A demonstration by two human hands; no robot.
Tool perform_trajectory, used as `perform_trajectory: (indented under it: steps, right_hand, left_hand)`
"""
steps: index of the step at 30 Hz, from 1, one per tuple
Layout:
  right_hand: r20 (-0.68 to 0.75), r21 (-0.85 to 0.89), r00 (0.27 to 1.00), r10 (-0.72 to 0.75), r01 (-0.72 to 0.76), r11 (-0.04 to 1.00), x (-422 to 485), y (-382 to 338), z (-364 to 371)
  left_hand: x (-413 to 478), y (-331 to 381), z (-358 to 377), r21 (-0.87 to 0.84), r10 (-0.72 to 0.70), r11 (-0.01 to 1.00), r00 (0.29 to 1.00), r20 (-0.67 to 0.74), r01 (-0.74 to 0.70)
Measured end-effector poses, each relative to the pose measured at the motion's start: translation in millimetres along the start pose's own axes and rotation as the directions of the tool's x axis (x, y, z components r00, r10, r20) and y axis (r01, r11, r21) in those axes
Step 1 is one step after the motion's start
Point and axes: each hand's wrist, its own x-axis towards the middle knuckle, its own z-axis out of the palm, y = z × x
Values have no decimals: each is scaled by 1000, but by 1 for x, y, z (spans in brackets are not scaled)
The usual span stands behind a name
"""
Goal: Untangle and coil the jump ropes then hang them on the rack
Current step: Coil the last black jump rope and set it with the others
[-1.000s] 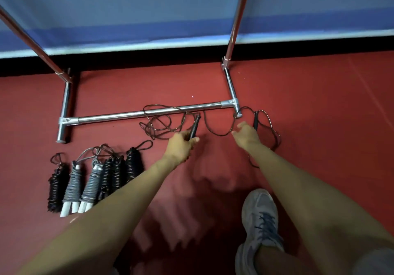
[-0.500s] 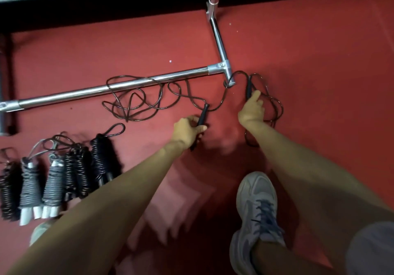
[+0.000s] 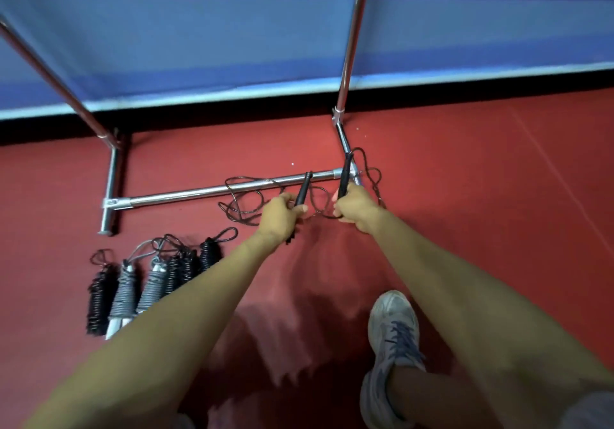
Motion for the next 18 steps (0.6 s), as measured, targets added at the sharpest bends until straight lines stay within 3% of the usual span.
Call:
perform_trajectory:
  steps: [8, 12, 18]
  right_hand:
    - [201, -146, 931, -304, 336, 930, -119, -115, -17]
    - [312, -2, 861, -402, 424, 906, -171, -153, -25]
    - [224, 183, 814, -536, 505, 844, -210, -180, -23]
  left_hand:
    - [-78, 87, -95, 16, 226, 974, 958, -179, -227]
    - [-118, 118, -137, -106, 250, 954, 941, -230, -280]
    - [-158, 138, -171, -176, 360, 895, 897, -256, -409]
